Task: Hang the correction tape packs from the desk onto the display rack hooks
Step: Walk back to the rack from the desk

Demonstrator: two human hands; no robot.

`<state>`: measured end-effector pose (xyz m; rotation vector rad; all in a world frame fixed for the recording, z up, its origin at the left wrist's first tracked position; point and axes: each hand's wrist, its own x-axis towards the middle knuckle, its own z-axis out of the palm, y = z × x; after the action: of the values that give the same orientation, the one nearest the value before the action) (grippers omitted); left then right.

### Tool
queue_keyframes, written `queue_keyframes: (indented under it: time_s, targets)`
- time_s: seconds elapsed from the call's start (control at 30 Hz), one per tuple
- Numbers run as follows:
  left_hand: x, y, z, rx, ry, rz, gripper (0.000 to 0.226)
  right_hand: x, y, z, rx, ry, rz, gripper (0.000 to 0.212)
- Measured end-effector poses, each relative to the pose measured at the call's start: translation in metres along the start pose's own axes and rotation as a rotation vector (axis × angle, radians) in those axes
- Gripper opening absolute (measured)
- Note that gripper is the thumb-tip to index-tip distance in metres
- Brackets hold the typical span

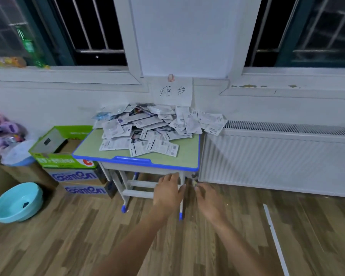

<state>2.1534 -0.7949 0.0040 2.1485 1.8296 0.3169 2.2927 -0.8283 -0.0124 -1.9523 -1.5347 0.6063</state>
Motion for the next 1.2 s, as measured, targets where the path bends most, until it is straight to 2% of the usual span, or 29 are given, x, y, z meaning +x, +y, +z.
queue_keyframes:
  time_s: [0.1, 0.37, 0.57, 0.8, 0.9, 1.07, 1.2]
  targets:
    - [0.057, 0.000, -0.007, 0.033, -0.035, 0.059, 0.054, 0.050, -0.003, 0.004, -0.005, 0.039, 0.007, 0.021]
    - [0.184, 0.008, 0.011, 0.066, -0.135, 0.139, 0.056, 0.168, 0.021, 0.008, 0.083, 0.134, 0.178, 0.020]
    - [0.292, 0.035, 0.032, 0.101, -0.139, 0.138, 0.057, 0.282, 0.055, 0.000, 0.074, 0.044, 0.201, 0.038]
    - [0.403, 0.073, 0.051, 0.121, -0.167, 0.113, 0.058, 0.404, 0.080, -0.021, -0.005, 0.022, 0.325, 0.048]
    - [0.438, 0.085, 0.060, 0.119, -0.167, 0.113, 0.058, 0.434, 0.089, -0.020, 0.032, 0.007, 0.479, 0.053]
    - [0.490, 0.107, 0.075, 0.120, -0.167, 0.162, 0.058, 0.470, 0.101, -0.011, 0.127, -0.027, 0.608, 0.062]
    - [0.521, 0.123, 0.088, 0.107, -0.192, 0.189, 0.061, 0.488, 0.104, -0.005, 0.256, -0.038, 0.675, 0.051]
